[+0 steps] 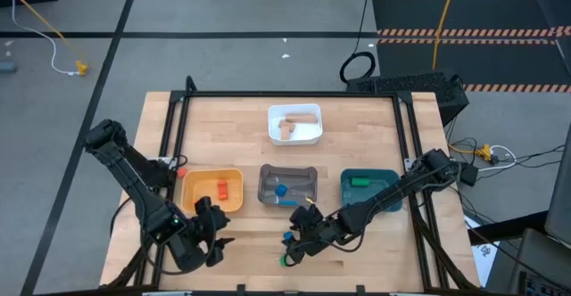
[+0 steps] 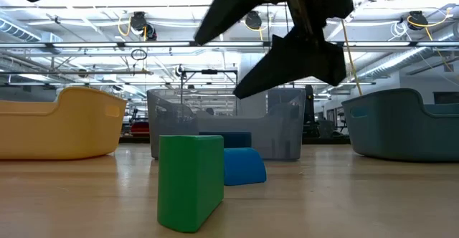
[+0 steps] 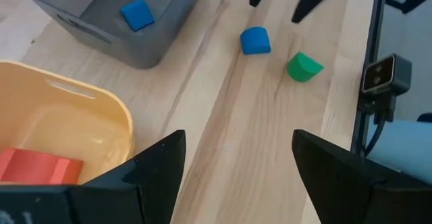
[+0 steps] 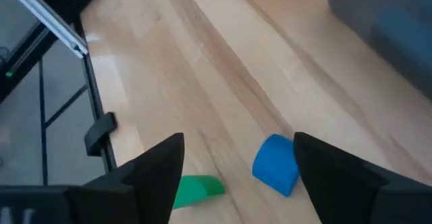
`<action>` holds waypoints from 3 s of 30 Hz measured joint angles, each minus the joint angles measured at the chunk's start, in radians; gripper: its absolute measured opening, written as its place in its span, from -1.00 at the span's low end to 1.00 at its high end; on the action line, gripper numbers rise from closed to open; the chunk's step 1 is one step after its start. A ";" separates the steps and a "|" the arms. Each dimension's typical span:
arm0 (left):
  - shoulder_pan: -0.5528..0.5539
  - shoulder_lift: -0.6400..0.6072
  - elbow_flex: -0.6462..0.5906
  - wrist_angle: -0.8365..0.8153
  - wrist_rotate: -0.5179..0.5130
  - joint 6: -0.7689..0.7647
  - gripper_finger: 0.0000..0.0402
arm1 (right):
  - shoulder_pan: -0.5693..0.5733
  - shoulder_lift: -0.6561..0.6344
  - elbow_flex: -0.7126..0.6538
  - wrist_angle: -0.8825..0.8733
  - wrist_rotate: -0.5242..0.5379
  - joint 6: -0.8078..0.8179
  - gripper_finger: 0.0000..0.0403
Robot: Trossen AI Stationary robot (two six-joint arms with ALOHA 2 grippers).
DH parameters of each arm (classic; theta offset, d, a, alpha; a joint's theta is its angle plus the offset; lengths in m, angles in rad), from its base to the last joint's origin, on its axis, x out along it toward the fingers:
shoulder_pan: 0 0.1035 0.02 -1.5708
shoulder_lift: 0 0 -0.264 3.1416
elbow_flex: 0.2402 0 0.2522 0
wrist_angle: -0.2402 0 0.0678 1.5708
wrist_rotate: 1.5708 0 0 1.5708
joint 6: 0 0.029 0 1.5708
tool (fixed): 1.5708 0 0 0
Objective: Sort & place blocks by color
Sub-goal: Put the blue half circle block into the black bin
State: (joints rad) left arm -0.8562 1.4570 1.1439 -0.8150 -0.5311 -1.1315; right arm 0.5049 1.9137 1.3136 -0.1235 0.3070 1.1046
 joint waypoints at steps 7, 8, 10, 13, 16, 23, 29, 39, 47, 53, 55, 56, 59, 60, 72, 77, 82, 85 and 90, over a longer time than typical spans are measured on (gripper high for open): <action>0.000 0.000 0.000 0.002 -0.024 -0.047 0.35 | -0.014 0.000 0.000 -0.036 0.008 0.101 0.38; 0.000 0.000 0.000 0.002 -0.029 -0.056 0.35 | -0.014 0.000 0.000 -0.065 0.008 0.155 0.38; 0.000 0.000 0.000 0.003 -0.041 -0.065 0.35 | -0.014 0.012 0.000 -0.108 0.009 0.207 0.38; 0.000 0.000 0.000 0.003 -0.054 -0.075 0.35 | -0.013 0.040 -0.001 -0.100 0.017 0.215 0.38; 0.000 0.000 0.000 0.004 -0.064 -0.075 0.35 | -0.005 0.074 -0.001 -0.023 0.034 0.204 0.38; 0.000 0.000 0.000 0.004 -0.065 -0.083 0.35 | -0.003 0.097 -0.001 0.008 0.043 0.164 0.38; 0.000 0.000 0.000 0.004 -0.065 -0.082 0.35 | 0.007 0.097 -0.001 0.008 0.092 0.093 0.38; 0.000 0.000 0.000 0.003 -0.065 -0.083 0.35 | 0.036 0.097 -0.001 0.007 0.140 0.147 0.38; 0.000 0.000 0.000 0.003 -0.072 -0.083 0.35 | 0.063 0.123 -0.001 0.063 0.271 0.173 0.38; 0.000 0.000 0.000 0.002 -0.072 -0.078 0.35 | 0.067 0.202 -0.001 0.184 0.265 0.167 0.38; 0.000 0.000 0.000 0.002 -0.072 -0.078 0.35 | 0.067 0.203 -0.002 0.186 0.270 0.166 0.38; 0.000 0.000 0.000 0.001 -0.072 -0.078 0.35 | 0.067 0.203 -0.002 0.182 0.277 0.155 0.38; 0.000 0.000 0.000 0.001 -0.072 -0.078 0.35 | 0.069 0.203 -0.002 0.152 0.302 0.085 0.35; -0.001 0.000 0.000 0.000 -0.072 -0.078 0.35 | 0.069 0.203 -0.002 0.144 0.300 0.061 0.34; -0.005 0.000 0.000 0.000 -0.071 -0.075 0.35 | 0.064 0.110 -0.001 0.162 0.109 -0.342 0.26; -0.005 0.000 0.000 0.001 -0.071 -0.076 0.35 | 0.079 0.082 0.000 0.160 -0.014 -0.712 0.26; -0.005 0.000 0.000 0.003 -0.071 -0.104 0.35 | 0.077 0.095 0.000 0.143 -0.029 -0.944 0.26; -0.005 0.000 0.000 0.004 -0.072 -0.119 0.35 | 0.059 0.095 -0.013 0.153 -0.078 -1.017 0.26; -0.001 0.000 0.000 0.004 -0.072 -0.129 0.35 | 0.030 0.095 -0.086 0.182 -0.104 -1.003 0.26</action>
State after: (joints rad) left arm -0.8571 1.4574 1.1439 -0.8112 -0.6029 -1.2605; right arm 0.5350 2.0083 1.2274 0.0585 0.2034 0.1016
